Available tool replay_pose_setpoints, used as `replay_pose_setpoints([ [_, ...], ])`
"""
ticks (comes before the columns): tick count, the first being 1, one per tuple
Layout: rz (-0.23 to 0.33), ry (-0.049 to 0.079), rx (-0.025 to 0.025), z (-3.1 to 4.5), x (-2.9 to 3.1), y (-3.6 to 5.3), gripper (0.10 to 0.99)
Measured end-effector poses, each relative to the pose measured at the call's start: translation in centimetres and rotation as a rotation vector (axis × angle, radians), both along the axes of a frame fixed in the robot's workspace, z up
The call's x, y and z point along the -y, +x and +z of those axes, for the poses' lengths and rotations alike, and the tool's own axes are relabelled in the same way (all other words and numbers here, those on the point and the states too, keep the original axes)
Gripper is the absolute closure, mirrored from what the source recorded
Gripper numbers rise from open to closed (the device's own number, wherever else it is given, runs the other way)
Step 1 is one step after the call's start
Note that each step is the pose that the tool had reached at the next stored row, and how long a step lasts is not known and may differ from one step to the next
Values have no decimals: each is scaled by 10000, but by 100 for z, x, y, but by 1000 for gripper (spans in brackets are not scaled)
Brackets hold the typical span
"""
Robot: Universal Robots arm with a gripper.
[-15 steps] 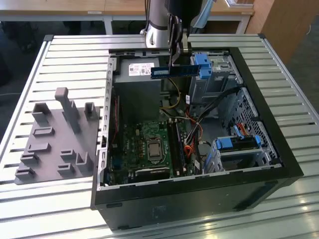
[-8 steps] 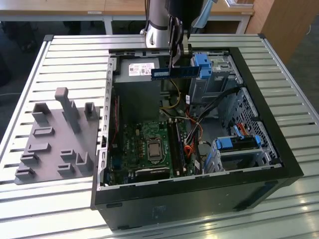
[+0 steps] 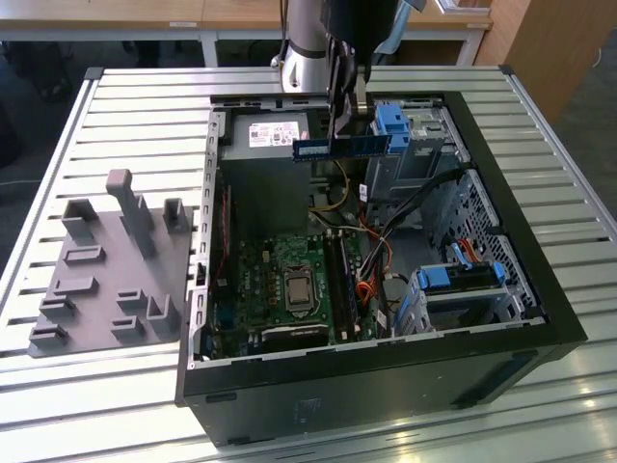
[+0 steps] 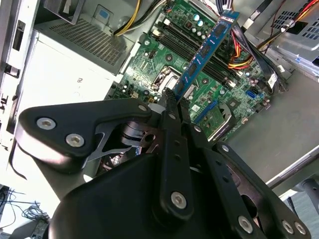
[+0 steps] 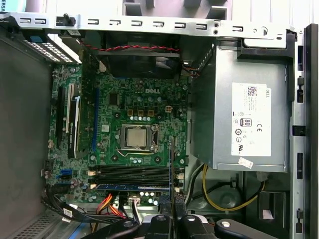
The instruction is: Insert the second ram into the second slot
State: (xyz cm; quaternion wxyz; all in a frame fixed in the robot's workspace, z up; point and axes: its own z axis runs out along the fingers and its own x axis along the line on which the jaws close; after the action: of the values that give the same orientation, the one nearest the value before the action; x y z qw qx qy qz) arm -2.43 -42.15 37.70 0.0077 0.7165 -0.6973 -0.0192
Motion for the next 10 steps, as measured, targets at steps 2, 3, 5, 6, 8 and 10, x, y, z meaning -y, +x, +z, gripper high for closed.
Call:
replay_pose_setpoints([
  [2,0,1,0,0,2,0,949],
  [3,0,0,0,0,3,0,949],
  [5,0,0,0,0,213,0,949],
  [6,0,1,0,0,215,0,949],
  [8,0,1,0,-1,219,0,949],
  [10,0,1,0,-1,224,0,949],
])
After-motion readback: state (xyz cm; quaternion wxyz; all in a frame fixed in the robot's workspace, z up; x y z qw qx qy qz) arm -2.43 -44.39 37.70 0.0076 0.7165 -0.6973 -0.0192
